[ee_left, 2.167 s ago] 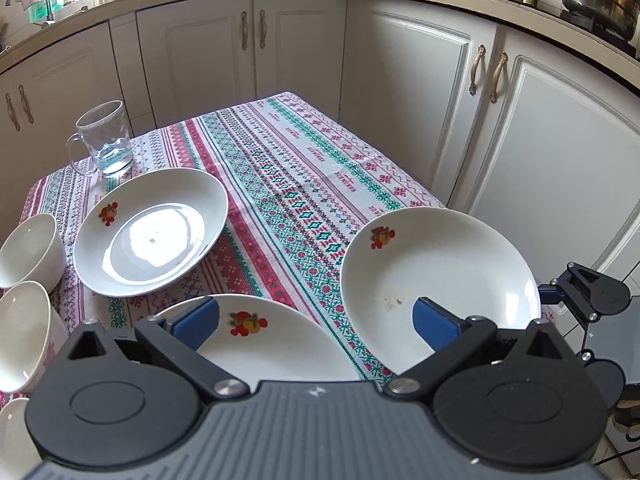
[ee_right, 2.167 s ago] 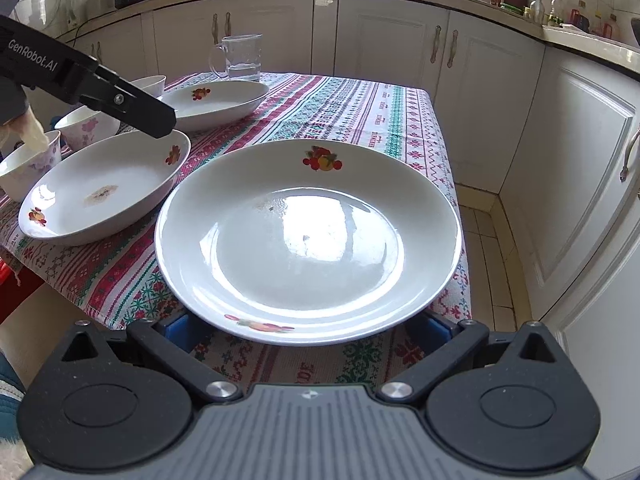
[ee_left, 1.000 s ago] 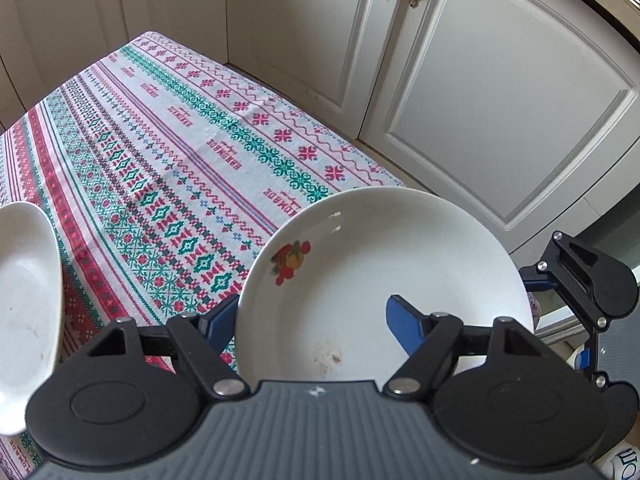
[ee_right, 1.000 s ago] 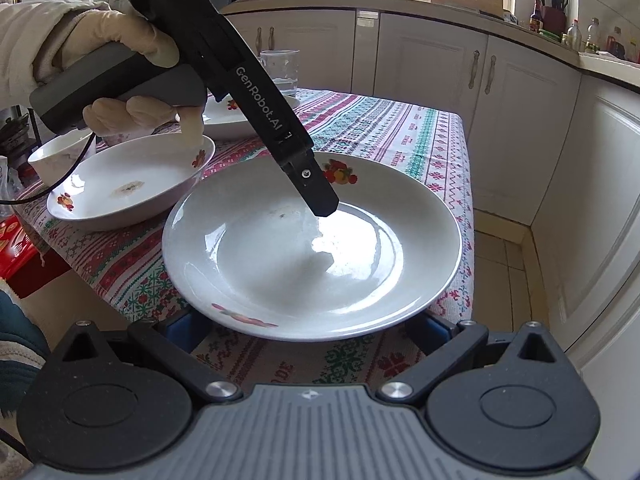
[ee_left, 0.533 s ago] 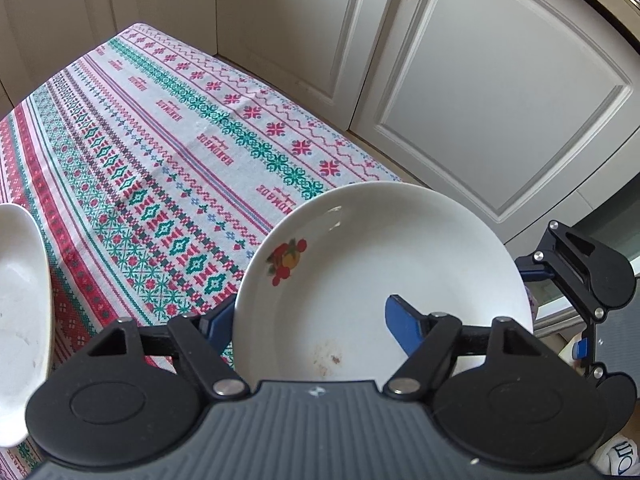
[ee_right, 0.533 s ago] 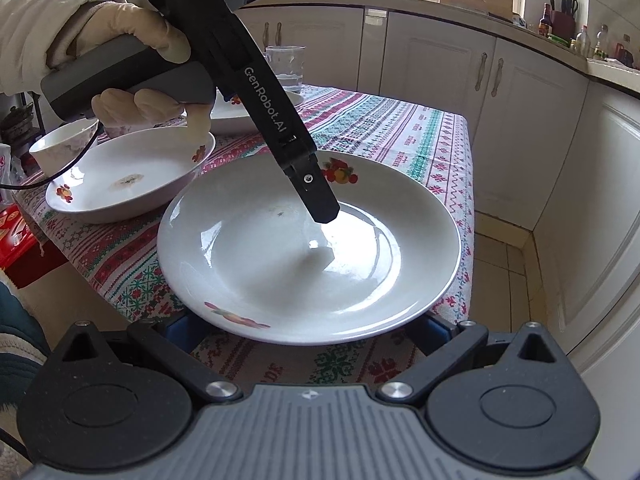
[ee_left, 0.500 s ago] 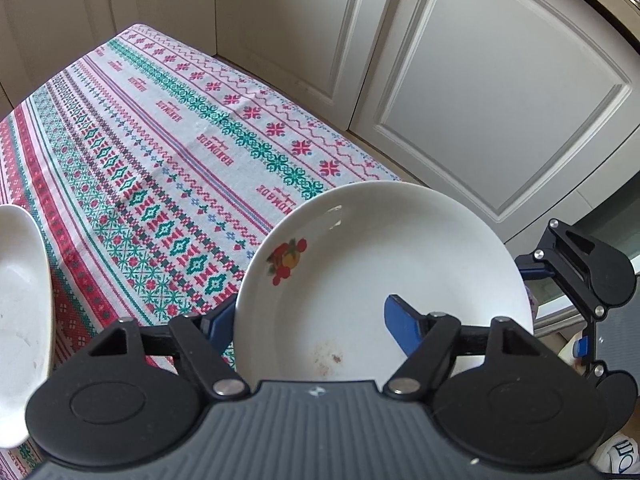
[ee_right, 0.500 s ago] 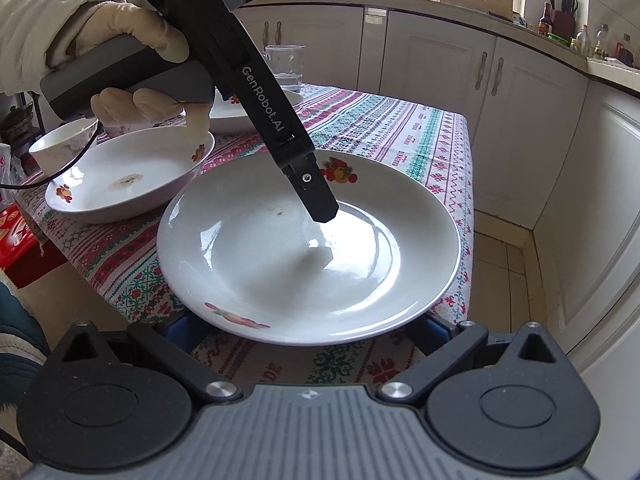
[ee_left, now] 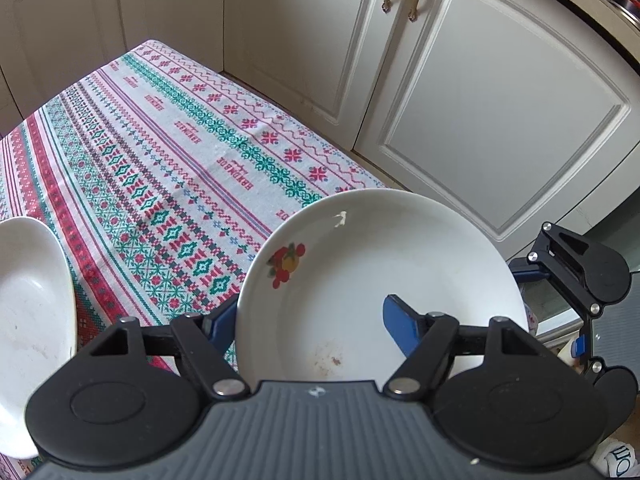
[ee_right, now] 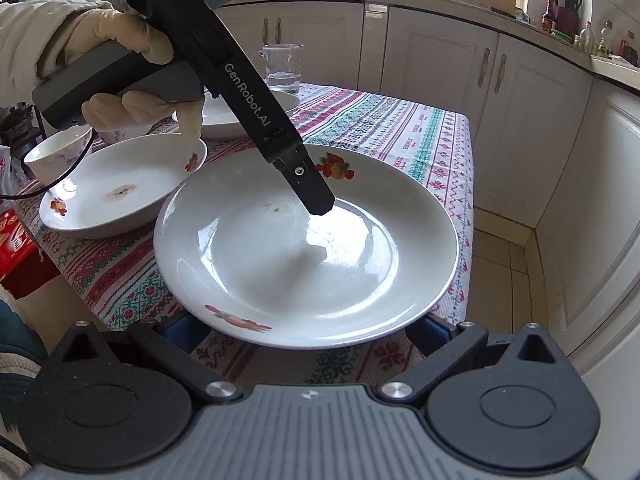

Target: Organize plates and bowls

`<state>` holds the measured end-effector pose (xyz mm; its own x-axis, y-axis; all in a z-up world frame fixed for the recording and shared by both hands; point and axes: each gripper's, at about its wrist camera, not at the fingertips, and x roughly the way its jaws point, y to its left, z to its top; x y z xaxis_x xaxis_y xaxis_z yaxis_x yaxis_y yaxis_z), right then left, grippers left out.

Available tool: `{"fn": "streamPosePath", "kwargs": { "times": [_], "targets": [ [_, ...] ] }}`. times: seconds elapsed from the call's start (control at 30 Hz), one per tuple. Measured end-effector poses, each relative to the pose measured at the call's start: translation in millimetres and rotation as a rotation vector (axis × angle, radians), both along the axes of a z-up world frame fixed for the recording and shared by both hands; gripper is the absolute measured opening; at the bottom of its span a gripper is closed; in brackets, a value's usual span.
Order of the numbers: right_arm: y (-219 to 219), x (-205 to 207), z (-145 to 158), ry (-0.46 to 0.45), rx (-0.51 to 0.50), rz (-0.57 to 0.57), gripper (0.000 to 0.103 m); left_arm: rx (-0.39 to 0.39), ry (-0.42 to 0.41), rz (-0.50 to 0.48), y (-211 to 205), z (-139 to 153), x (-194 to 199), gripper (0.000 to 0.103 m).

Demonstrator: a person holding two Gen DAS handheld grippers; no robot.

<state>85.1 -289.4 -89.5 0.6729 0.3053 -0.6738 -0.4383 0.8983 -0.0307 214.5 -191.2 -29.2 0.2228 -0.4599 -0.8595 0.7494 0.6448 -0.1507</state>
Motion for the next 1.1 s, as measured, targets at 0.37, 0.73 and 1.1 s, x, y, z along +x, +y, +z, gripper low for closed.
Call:
{"fn": "streamPosePath", "kwargs": {
  "times": [0.37,0.73,1.1],
  "targets": [
    [2,32,5,-0.032,-0.049,0.049,0.103,-0.022,-0.022,0.063,8,2,34,0.074],
    [0,60,-1,-0.024,-0.053,0.062,0.103,-0.023,-0.035,0.089,5,-8,62,0.074],
    [-4,71,-5,-0.018,-0.064,0.052,0.103,-0.022,-0.048,0.090,1,-16,73,0.074]
  ]
}}
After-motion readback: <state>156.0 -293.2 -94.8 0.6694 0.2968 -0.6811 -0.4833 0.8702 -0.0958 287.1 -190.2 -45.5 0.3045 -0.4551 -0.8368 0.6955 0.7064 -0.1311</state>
